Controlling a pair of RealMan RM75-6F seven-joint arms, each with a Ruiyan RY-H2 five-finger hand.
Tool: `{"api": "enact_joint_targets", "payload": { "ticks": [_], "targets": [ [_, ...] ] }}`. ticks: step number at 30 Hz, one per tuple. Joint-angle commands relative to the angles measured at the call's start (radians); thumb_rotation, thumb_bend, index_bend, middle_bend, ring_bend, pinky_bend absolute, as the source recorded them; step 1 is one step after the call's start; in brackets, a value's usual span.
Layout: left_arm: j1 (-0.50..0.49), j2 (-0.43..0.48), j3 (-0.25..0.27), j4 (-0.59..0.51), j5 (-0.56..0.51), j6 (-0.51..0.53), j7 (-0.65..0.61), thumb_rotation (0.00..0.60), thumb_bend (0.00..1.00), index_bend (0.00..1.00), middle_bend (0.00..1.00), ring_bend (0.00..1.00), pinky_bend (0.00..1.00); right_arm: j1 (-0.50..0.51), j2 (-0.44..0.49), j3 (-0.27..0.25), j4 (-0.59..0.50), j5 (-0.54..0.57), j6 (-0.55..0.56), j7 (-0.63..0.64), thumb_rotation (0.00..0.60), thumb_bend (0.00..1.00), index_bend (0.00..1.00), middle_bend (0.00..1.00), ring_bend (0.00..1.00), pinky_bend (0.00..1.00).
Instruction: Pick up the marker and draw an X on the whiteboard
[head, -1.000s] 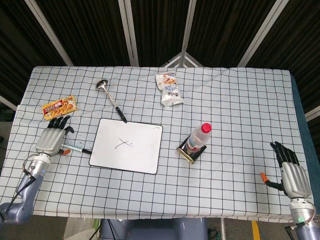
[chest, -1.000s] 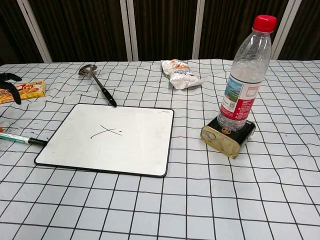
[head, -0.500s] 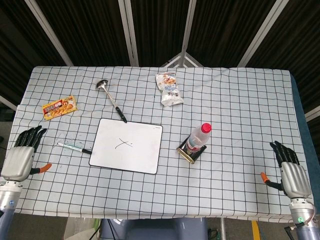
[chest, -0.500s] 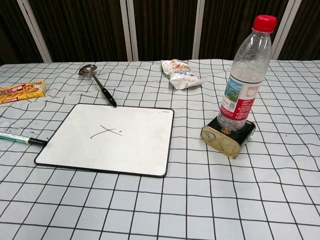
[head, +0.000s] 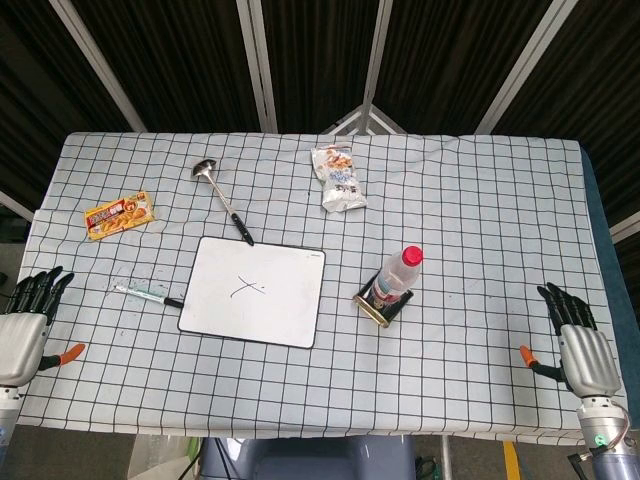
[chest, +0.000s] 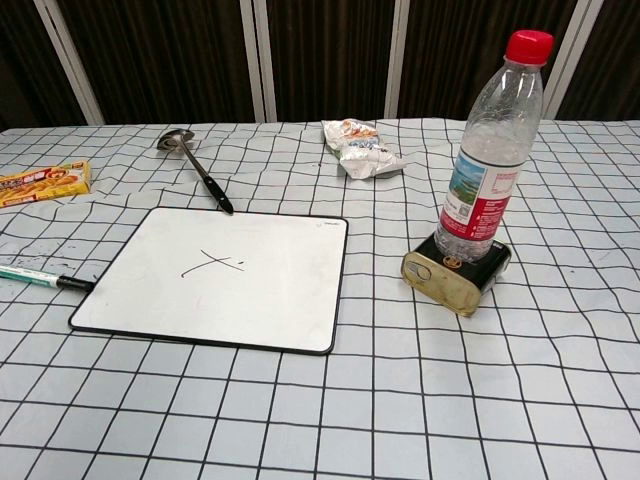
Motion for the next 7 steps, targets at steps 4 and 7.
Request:
{"api": "enact_joint_targets", "payload": {
  "ticks": [4,7],
  "targets": [
    [0.002,-0.011,-0.010,0.015,0.000,-0.004,0.011,0.600,0.16,0.00,0.00,0.00,0.00,0.002,-0.001,-0.002,0.002,-0.003,-0.004,0.001,0.600,0.31,0.00,0.00,0.00,0.00],
    [0.005,-0.012,-0.015,0.020,-0.001,-0.005,0.003,0.600,0.16,0.00,0.00,0.00,0.00,0.004,-0.004,-0.001,0.000,0.001,-0.009,0.000,0.600,0.31,0.00,0.00,0.00,0.00]
  ]
}}
